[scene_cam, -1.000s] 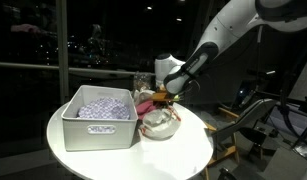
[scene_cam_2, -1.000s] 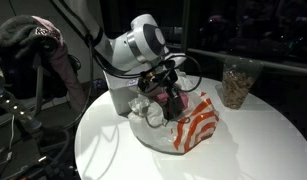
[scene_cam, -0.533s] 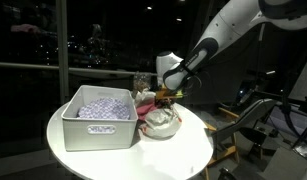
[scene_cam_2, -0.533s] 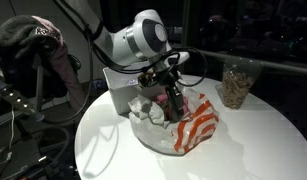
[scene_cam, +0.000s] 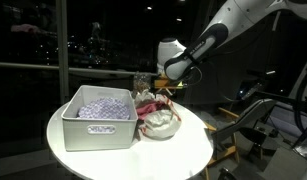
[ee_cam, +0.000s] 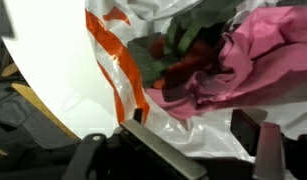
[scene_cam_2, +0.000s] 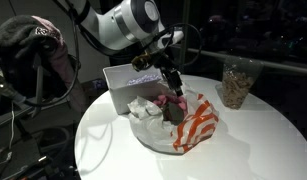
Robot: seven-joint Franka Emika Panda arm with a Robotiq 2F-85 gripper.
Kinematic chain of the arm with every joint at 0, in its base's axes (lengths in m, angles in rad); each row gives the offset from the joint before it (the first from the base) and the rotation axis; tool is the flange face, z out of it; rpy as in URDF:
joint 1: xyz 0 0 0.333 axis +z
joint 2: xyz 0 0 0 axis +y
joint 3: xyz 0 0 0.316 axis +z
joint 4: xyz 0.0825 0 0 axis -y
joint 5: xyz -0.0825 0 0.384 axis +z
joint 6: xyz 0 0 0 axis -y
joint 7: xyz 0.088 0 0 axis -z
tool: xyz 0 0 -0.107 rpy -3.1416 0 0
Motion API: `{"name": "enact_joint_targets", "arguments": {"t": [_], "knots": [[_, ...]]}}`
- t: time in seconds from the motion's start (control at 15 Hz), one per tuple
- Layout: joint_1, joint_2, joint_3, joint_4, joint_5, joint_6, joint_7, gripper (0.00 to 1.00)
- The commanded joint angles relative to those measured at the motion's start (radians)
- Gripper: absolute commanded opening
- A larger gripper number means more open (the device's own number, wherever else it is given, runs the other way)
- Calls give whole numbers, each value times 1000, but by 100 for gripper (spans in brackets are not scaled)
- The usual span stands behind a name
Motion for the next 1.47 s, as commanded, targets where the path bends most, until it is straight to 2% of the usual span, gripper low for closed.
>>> {"name": "enact_joint_targets", "arguments": {"t": [0.0,0.13,0.27,0.4,0.47,0.67,0.8,1.13,1.27,1.4], "knots": [[6,-106,34,-102,81,109,-106,100],[31,-112,48,-107,122,139,-92,100],[61,-89,49,-82,140,181,5,100],[79,-64,60,-54,231,149,70,100],[77,-58,79,-54,305,142,58,100],[83,-20,83,-47,442,166,101,100],[98,9,44,-36,438,232,182,100],[181,112,-111,23,315,445,434,100],[235,165,-182,69,265,482,510,100],[266,206,-211,105,265,478,554,100]]}}
